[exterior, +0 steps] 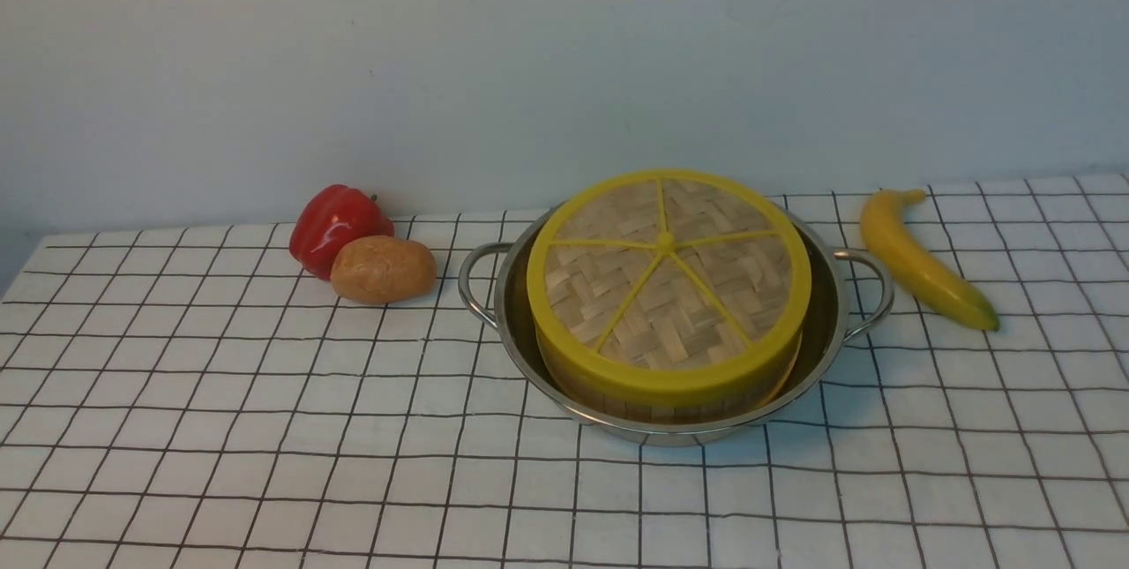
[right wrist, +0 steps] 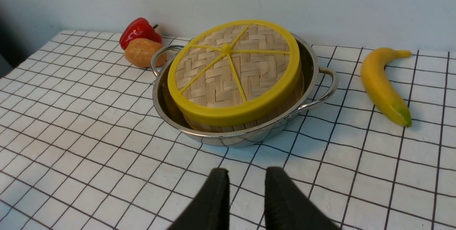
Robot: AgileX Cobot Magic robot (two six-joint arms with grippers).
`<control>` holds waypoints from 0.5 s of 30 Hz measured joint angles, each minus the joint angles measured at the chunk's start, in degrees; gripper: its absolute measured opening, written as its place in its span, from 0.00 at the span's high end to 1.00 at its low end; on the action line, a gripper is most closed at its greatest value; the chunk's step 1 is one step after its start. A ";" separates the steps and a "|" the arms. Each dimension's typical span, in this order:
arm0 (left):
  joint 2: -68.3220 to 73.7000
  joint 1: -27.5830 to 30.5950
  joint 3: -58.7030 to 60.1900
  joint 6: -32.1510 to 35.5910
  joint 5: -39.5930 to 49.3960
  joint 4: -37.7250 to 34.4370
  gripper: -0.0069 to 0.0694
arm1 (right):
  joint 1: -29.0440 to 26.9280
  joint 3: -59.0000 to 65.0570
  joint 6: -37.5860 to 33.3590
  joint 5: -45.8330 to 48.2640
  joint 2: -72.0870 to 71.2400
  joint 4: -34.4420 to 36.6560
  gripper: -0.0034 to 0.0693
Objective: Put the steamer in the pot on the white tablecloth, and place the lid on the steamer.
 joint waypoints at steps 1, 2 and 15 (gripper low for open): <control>0.00 0.00 0.00 0.00 0.00 0.00 0.85 | 0.00 0.00 0.00 0.00 0.00 0.00 0.72; 0.00 0.00 0.00 0.00 0.00 0.04 0.85 | 0.00 0.00 0.00 0.00 0.00 0.00 0.72; 0.00 0.05 0.00 0.00 0.00 1.04 0.85 | 0.00 0.00 0.07 0.00 0.00 0.00 0.67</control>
